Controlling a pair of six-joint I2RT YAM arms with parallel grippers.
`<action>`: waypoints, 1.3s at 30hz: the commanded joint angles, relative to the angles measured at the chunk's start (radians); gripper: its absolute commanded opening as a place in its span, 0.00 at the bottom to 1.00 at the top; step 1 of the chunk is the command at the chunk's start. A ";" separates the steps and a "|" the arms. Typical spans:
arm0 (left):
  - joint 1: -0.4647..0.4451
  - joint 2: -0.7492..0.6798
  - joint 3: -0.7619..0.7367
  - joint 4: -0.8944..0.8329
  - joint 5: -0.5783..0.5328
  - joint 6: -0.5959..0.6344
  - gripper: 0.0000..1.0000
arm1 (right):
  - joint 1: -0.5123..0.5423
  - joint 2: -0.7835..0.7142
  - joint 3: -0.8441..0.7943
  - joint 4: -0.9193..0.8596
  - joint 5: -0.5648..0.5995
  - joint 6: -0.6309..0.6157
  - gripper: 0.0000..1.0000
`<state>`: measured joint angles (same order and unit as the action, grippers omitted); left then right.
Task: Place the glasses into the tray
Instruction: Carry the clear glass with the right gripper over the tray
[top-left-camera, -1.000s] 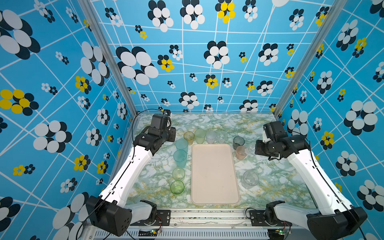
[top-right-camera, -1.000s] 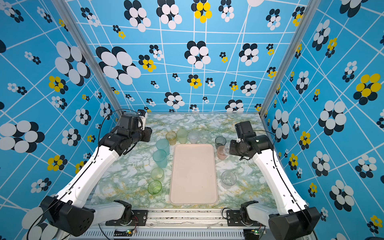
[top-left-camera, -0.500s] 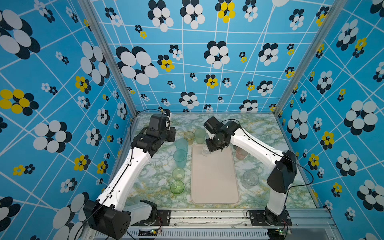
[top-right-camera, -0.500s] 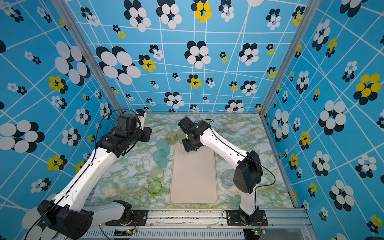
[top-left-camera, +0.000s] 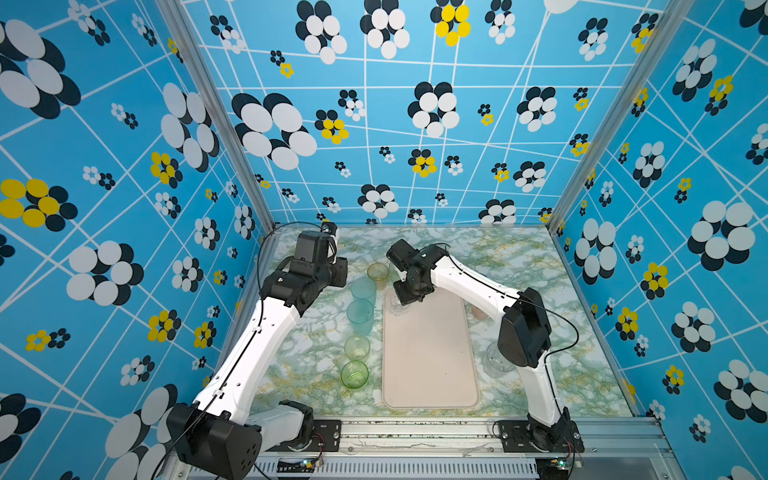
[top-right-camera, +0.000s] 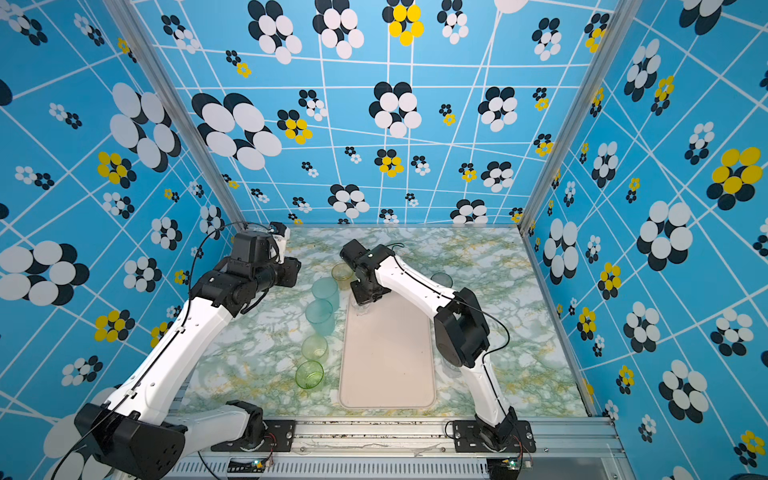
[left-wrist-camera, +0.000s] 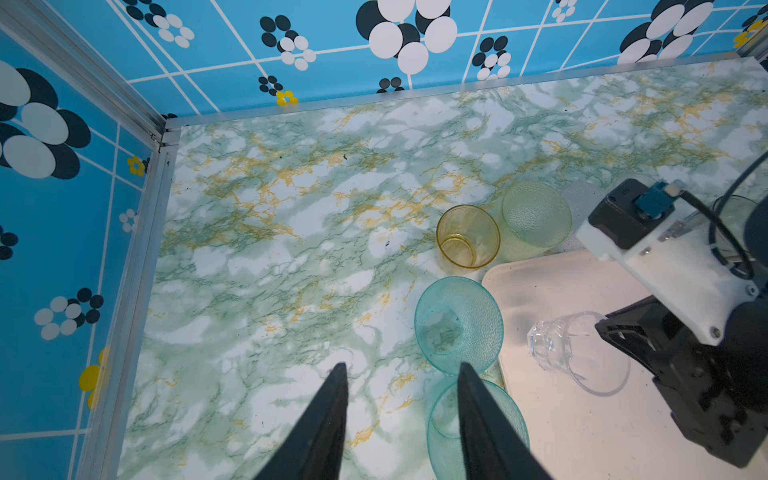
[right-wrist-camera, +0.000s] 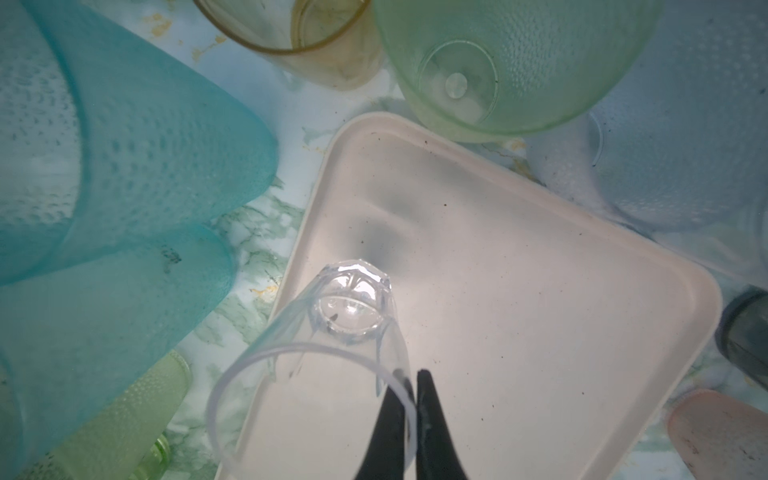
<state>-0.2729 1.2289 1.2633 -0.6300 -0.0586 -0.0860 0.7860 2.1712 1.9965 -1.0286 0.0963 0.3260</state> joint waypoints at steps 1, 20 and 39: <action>0.012 -0.019 -0.015 -0.012 0.023 0.008 0.45 | 0.003 0.058 0.062 -0.005 0.046 -0.007 0.04; 0.046 -0.031 -0.032 -0.021 0.046 0.015 0.45 | -0.022 0.170 0.184 -0.055 0.074 -0.025 0.05; 0.067 -0.040 -0.044 -0.025 0.064 0.015 0.46 | -0.024 0.209 0.226 -0.100 0.083 -0.038 0.13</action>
<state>-0.2157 1.2133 1.2312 -0.6415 -0.0109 -0.0818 0.7654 2.3573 2.2009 -1.0904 0.1692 0.2993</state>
